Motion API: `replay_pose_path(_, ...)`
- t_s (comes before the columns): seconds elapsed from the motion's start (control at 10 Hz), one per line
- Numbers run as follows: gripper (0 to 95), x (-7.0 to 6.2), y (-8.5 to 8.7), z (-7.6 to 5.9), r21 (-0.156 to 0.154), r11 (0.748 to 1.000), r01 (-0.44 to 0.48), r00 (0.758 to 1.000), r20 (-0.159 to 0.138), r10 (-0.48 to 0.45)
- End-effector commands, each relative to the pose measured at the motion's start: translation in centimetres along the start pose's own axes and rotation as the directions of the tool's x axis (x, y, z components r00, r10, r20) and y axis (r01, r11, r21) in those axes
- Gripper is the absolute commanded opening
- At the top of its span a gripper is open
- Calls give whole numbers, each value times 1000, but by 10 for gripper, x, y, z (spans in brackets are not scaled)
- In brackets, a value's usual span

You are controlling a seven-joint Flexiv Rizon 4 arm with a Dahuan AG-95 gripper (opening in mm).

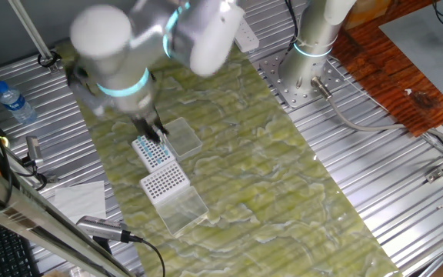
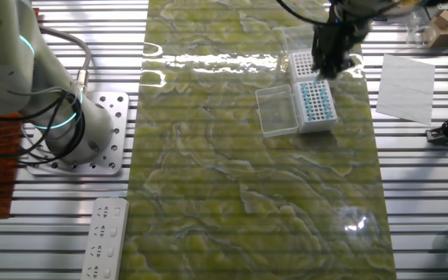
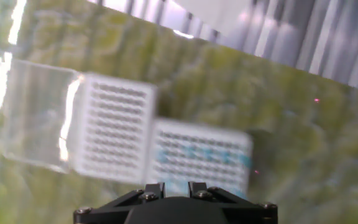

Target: Transfer all medium pipette tips from one holder to another

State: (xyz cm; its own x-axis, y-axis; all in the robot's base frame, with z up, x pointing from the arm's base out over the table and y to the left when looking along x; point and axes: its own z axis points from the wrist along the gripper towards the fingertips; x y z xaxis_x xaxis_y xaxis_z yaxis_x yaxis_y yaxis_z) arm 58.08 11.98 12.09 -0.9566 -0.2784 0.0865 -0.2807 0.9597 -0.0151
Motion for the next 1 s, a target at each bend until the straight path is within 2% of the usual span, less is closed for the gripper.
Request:
replay_pose_path(0.1, 190, -14, 12, 16, 1, 1000, -1, 1000, 5, 1)
replay_pose_path(0.3, 190, -17, 10, 26, 2, 1000, 8, 1000, 11, -8)
replay_pose_path(0.7, 190, -16, 7, 27, 4, 1000, 15, 1000, 12, -15)
replay_pose_path(0.8, 0, -16, 6, 27, 4, 1000, 17, 1000, 12, -17)
replay_pose_path(1.0, 0, -16, 2, 29, 4, 1000, 22, 1000, 16, -22)
